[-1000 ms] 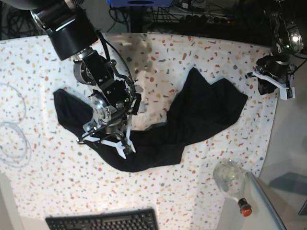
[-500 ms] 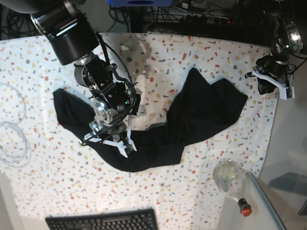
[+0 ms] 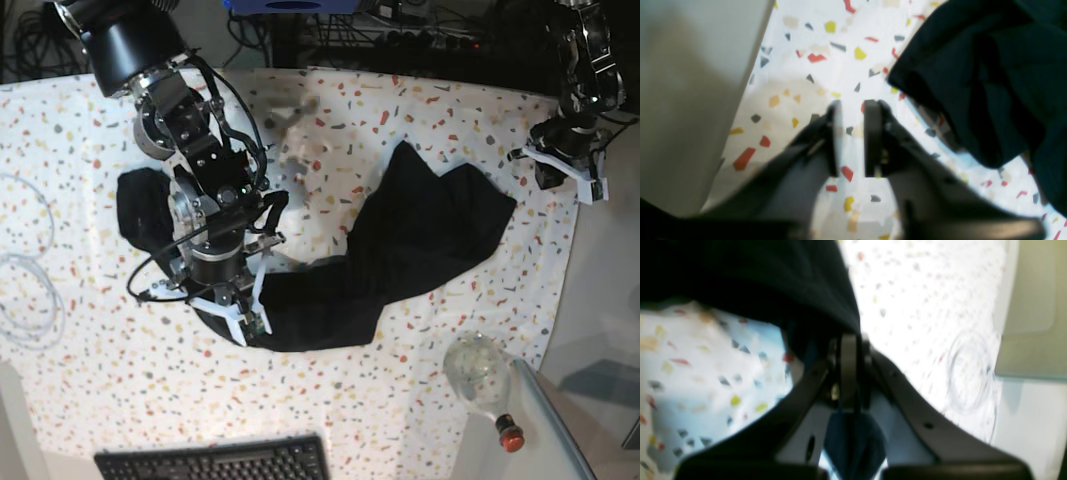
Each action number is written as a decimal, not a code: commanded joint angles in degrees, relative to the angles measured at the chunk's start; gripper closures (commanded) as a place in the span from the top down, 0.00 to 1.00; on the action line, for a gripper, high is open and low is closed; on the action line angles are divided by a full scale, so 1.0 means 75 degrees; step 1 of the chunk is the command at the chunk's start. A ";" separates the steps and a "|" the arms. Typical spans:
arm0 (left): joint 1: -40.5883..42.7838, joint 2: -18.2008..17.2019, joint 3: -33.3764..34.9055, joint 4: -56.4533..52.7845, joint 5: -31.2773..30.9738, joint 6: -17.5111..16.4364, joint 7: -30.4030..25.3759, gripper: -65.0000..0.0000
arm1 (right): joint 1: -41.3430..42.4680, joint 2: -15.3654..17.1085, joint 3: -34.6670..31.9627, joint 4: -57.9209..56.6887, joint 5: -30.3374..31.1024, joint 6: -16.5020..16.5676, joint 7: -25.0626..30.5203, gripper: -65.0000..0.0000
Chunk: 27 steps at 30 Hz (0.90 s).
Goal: Layout the t-shirt on the table in an organized manner, then fold the t-shirt properly
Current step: 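Grasp the shirt edge with the right gripper, left gripper grasps other end, then pull the shirt taut between both grippers, stretching it out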
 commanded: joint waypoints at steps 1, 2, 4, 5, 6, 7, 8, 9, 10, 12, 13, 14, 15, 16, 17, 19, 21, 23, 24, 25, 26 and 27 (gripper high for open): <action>-0.0011 -0.0120 0.0171 0.0135 -0.0066 -0.0027 -0.0150 0.01 | 0.0045 0.0149 0.0029 0.0410 -0.0114 -0.0067 -0.0030 0.00; -0.0023 -0.0144 0.0417 0.0135 -0.0066 -0.0027 -0.0150 0.00 | -0.0048 0.0266 0.0029 0.0680 -0.0114 -0.0067 -0.0112 0.00; -0.0093 -0.0144 0.0921 0.0158 -0.0066 -0.0027 -0.0150 0.00 | -0.0201 0.0465 0.0052 0.1114 -0.0125 -0.0067 -0.0218 0.00; -0.0176 -0.0132 0.1168 0.0217 -0.0066 -0.0027 -0.0150 0.00 | -0.0283 0.0594 0.0052 0.1325 -0.0114 -0.0067 -0.0241 0.00; -0.0222 -0.0085 0.1379 0.0287 -0.0066 -0.0027 -0.0150 0.00 | -0.0353 0.0688 0.0052 0.1500 -0.0114 -0.0067 -0.0265 0.00; -0.0246 -0.0050 0.1578 0.0358 -0.0078 -0.0027 -0.0150 0.00 | -0.0424 0.0747 0.0123 0.1653 -0.0125 -0.0067 -0.0265 0.00; -0.0316 0.0032 0.1847 0.0475 -0.0078 -0.0015 -0.0150 0.00 | -0.0517 0.0770 0.0322 0.1852 -0.0114 -0.0067 -0.0265 0.00; -0.0422 0.0114 0.2105 0.0580 -0.0078 0.0009 -0.0150 0.00 | -0.0599 0.0759 0.0556 0.2028 -0.0114 -0.0067 -0.0241 0.00; -0.0515 0.0208 0.2328 0.0663 -0.0066 0.0009 -0.0138 0.00 | -0.0635 0.0759 0.0767 0.2168 -0.0102 -0.0067 -0.0218 0.00; -0.0797 0.0372 0.2656 0.0604 -0.0055 0.0020 -0.0103 0.00 | -0.0646 0.0770 0.1049 0.2239 -0.0102 -0.0067 -0.0218 0.00; -0.0984 0.0431 0.2797 0.0416 -0.0008 0.0032 -0.0091 0.00 | -0.0646 0.0782 0.1166 0.2239 -0.0102 -0.0067 -0.0218 0.00; -0.1160 0.0454 0.2949 0.0100 0.0203 0.0067 -0.0091 0.00 | -0.0646 0.0805 0.1307 0.2239 -0.0102 -0.0067 -0.0206 0.00; -0.1324 0.0454 0.3055 -0.0228 0.0473 0.0173 -0.0091 0.00 | -0.0658 0.0887 0.1424 0.2239 -0.0102 -0.0067 -0.0206 0.00; -0.1500 0.0466 0.3102 -0.0627 0.0813 0.0360 -0.0126 0.00 | -0.0658 0.0993 0.1529 0.2239 -0.0102 -0.0067 -0.0206 0.00; -0.1676 0.0477 0.3102 -0.1025 0.1129 0.0536 -0.0138 0.00 | -0.0658 0.1098 0.1611 0.2239 -0.0102 -0.0067 -0.0194 0.00; -0.2004 0.0466 0.3067 -0.1729 0.1539 0.0665 -0.0150 0.00 | -0.0646 0.1321 0.1846 0.2251 -0.0102 -0.0067 -0.0183 0.00; -0.2438 0.0407 0.3055 -0.2338 0.1762 0.0665 -0.0161 0.00 | -0.0635 0.1509 0.2080 0.2251 -0.0102 -0.0067 -0.0030 0.00; -0.2883 0.0161 0.2961 -0.2784 0.1821 0.0665 -0.0161 0.00 | -0.0670 0.1614 0.2408 0.2274 -0.0102 -0.0067 0.0099 0.00; -0.3118 0.0114 0.2867 -0.2936 0.1821 0.0665 -0.0161 0.00 | -0.0752 0.1626 0.2561 0.2321 -0.0102 -0.0067 0.0110 0.00; -0.3317 0.0079 0.2785 -0.3030 0.1821 0.0665 -0.0161 0.00 | -0.0892 0.1626 0.2678 0.2379 -0.0090 -0.0020 0.0122 0.00; -0.3481 0.0079 0.2703 -0.3065 0.1821 0.0665 -0.0161 0.00 | -0.1057 0.1626 0.2748 0.2450 -0.0090 0.0121 0.0134 0.00; -0.3598 0.0079 0.2633 -0.3042 0.1844 0.0665 -0.0138 0.00 | -0.1256 0.1579 0.2819 0.2555 -0.0090 0.0414 0.0134 0.00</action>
